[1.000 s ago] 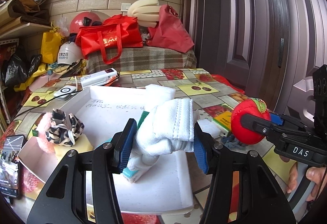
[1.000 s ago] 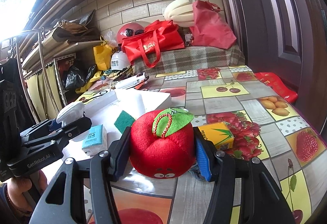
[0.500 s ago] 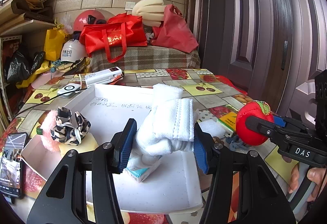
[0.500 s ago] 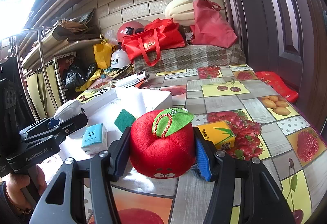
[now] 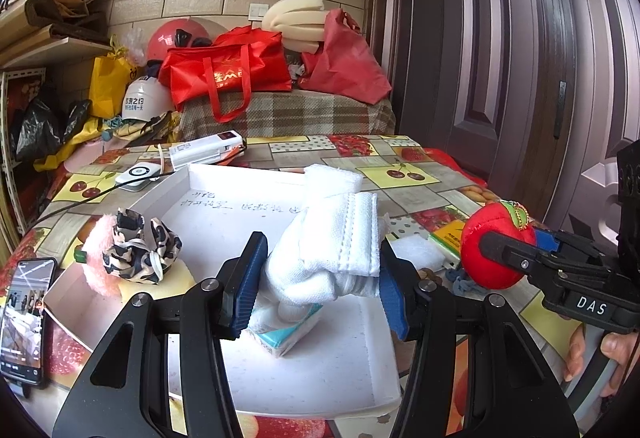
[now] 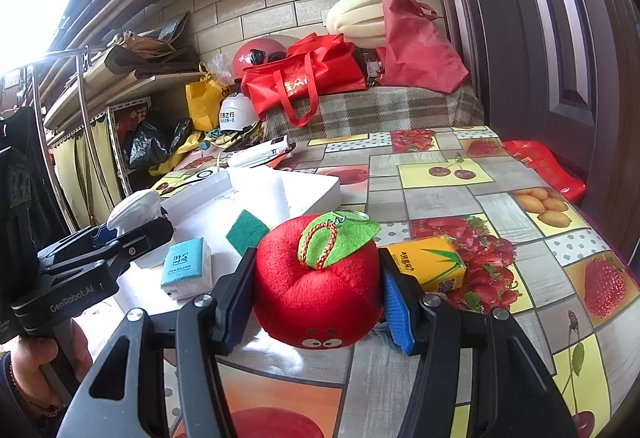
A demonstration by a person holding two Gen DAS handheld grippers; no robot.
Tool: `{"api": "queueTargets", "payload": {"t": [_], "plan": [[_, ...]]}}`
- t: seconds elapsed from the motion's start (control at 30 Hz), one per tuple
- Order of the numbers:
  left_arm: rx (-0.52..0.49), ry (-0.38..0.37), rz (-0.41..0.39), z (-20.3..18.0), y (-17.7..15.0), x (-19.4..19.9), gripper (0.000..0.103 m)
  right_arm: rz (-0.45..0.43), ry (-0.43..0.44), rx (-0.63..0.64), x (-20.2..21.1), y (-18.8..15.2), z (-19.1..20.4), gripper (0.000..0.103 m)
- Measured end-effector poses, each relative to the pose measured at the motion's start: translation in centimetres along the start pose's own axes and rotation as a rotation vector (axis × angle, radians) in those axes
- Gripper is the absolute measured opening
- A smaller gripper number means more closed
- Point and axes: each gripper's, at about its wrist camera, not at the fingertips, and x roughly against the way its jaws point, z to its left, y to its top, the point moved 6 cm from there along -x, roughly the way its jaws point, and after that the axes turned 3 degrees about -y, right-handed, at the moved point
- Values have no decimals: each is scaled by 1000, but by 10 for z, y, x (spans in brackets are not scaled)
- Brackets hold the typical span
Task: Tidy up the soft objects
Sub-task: 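Carry the white cloth and red apple plush over the white box with both tools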
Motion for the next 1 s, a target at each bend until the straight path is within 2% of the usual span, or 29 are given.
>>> {"api": "queueTargets", "payload": {"t": [0.43,0.63,0.8,1.0], "plan": [[13,46,-10,21,1,3,53,-17,7,38,-7,3,19,57],[37,110,-25,53,3,9,53,-37,13,40,-12,8,28,57],[93,146,-13,87,1,12,53,-50,77,31,-21,12,46,57],[150,144,20,102,-2,7,53,-35,148,125,-35,11,90,57]]}}
